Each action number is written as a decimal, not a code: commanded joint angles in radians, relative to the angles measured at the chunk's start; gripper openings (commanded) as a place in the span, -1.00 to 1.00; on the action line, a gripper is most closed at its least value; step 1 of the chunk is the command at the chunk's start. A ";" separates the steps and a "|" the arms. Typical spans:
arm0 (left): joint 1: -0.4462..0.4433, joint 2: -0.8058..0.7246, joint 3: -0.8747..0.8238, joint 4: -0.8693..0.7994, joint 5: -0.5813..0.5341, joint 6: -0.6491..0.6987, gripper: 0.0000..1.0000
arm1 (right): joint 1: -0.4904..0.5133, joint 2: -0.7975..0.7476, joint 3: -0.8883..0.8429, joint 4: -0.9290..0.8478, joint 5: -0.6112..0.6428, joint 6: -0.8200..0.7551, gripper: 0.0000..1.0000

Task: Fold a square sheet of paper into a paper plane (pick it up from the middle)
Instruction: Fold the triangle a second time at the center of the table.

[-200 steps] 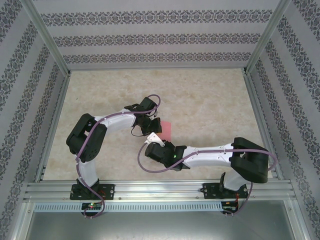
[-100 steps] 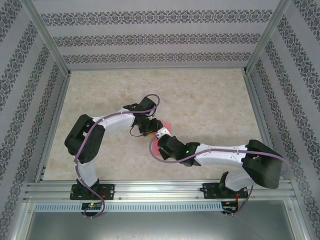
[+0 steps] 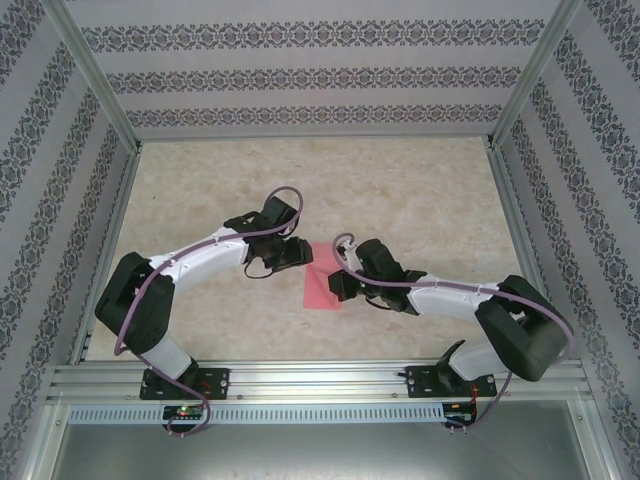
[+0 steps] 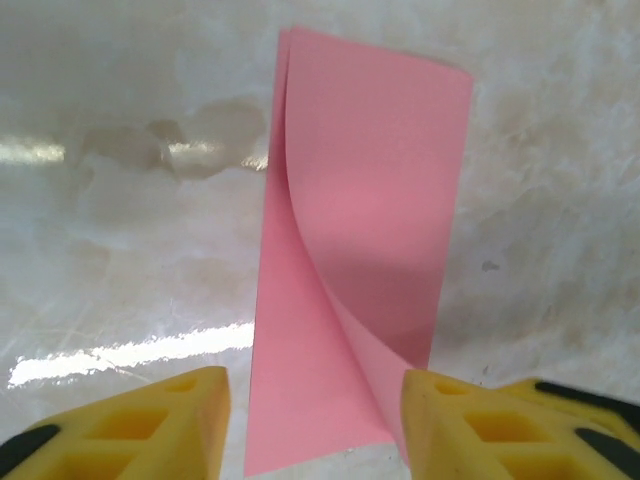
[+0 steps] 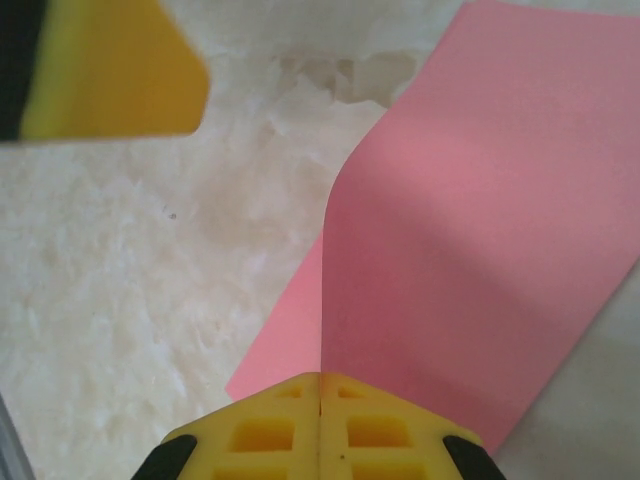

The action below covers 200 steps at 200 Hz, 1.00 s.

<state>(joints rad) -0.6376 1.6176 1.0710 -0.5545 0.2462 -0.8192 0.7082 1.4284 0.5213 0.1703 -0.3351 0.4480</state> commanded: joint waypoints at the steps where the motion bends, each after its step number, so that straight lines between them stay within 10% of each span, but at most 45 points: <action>1: -0.027 -0.023 -0.026 0.049 0.039 0.014 -0.10 | -0.048 0.055 -0.003 0.071 -0.188 0.018 -1.00; 200: -0.180 0.123 -0.076 0.140 0.051 0.012 -0.59 | -0.214 0.216 0.050 0.109 -0.367 0.007 -0.96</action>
<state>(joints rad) -0.7963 1.7317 1.0012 -0.4530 0.3313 -0.8120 0.5121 1.6299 0.5354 0.2829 -0.6659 0.4953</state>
